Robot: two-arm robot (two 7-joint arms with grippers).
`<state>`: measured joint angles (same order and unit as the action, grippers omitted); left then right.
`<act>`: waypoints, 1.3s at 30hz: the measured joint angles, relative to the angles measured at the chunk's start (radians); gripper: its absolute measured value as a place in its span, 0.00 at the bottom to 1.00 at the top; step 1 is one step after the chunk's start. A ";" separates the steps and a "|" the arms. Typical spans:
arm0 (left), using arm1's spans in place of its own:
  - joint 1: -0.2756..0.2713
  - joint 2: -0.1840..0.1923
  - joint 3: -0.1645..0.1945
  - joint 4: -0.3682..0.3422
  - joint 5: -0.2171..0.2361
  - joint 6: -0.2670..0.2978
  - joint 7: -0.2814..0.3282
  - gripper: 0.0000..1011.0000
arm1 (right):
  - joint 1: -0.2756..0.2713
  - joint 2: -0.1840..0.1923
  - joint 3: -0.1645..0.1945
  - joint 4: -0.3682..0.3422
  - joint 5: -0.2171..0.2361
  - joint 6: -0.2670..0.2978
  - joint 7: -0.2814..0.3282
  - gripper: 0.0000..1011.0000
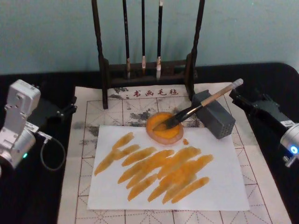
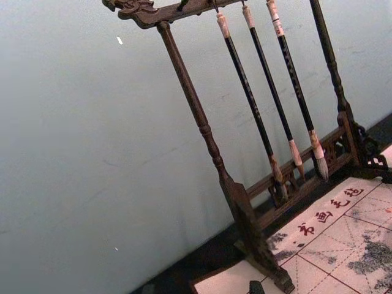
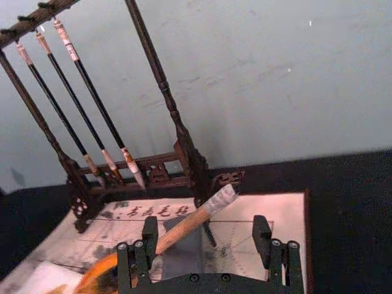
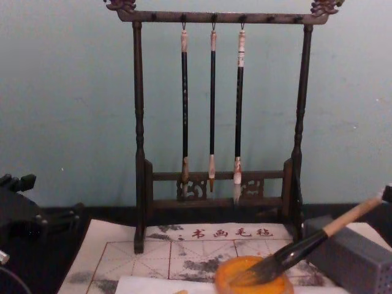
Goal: Pick up the brush from the inkstone, write on the paper, then place the brush back to its original position.
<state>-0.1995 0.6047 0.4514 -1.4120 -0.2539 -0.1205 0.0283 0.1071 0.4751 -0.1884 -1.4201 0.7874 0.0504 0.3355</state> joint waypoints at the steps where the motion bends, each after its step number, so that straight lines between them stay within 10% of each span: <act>1: 0.000 0.000 0.000 0.000 0.000 0.000 0.000 0.99 | 0.001 -0.003 0.002 0.002 0.009 0.007 0.004 0.99; 39: 0.000 0.000 0.000 0.000 0.000 0.000 0.000 0.99 | 0.128 -0.123 0.014 0.243 0.404 0.143 0.123 0.99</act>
<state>-0.1995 0.6047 0.4514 -1.4120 -0.2539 -0.1205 0.0283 0.2352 0.3524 -0.1742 -1.1766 1.1917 0.1933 0.4586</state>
